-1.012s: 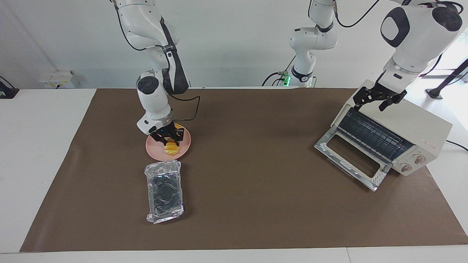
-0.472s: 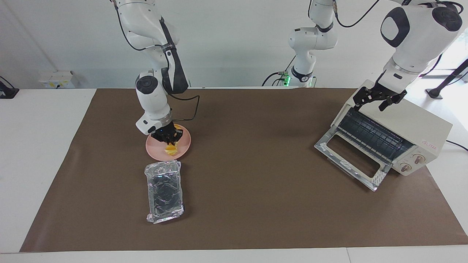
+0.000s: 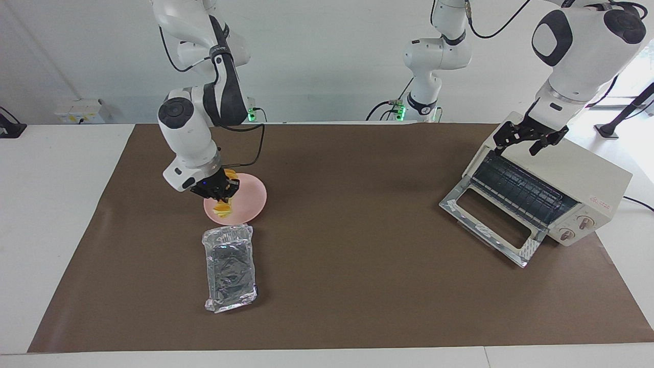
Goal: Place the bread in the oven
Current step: 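Carry the bread with the right gripper into the foil tray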
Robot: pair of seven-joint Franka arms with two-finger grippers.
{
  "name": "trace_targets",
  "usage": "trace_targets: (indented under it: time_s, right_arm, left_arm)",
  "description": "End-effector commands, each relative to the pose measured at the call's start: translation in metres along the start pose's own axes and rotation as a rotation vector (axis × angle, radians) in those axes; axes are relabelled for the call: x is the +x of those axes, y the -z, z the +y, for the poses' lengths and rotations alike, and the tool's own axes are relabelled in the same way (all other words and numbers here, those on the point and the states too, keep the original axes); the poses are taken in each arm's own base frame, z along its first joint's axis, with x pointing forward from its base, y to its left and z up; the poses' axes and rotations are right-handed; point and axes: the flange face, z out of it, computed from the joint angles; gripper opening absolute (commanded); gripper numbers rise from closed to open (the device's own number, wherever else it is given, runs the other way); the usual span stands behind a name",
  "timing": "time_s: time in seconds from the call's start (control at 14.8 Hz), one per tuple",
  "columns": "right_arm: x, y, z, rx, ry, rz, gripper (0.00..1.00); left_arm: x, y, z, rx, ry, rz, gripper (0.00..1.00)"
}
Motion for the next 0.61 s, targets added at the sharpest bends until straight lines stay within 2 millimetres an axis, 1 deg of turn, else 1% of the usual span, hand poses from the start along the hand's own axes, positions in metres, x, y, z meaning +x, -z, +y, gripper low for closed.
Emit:
trace_targets:
  time_s: [0.0, 0.07, 0.13, 0.2, 0.27, 0.34, 0.4, 0.54]
  right_arm:
    - [0.035, 0.012, 0.004, 0.051, 0.069, 0.031, 0.0]
    - [0.044, 0.013, 0.008, 0.059, 0.09, 0.043, 0.0]
    - [0.061, 0.017, 0.009, 0.061, 0.105, 0.054, 0.0]
    - [0.082, 0.013, 0.01, 0.062, 0.109, 0.038, 0.0]
    - [0.1, 0.003, 0.009, 0.064, 0.113, -0.01, 0.0]
    - [0.121, 0.0, 0.009, 0.065, 0.114, -0.022, 0.0]
    - [0.136, -0.001, 0.009, 0.067, 0.116, -0.021, 0.0]
    - [0.153, -0.012, 0.003, 0.064, 0.123, -0.012, 0.0]
  left_arm:
    - [-0.007, 0.003, 0.001, -0.008, -0.004, 0.007, 1.0]
    - [-0.007, 0.003, 0.001, -0.008, -0.004, 0.007, 1.0]
    - [-0.007, 0.003, 0.001, -0.008, -0.004, 0.007, 1.0]
    - [-0.007, 0.003, 0.001, -0.008, -0.004, 0.007, 1.0]
    - [-0.007, 0.003, 0.001, -0.008, -0.004, 0.007, 1.0]
    - [-0.007, 0.003, 0.001, -0.008, -0.004, 0.007, 1.0]
    - [-0.007, 0.003, 0.001, -0.008, -0.004, 0.007, 1.0]
    - [-0.007, 0.003, 0.001, -0.008, -0.004, 0.007, 1.0]
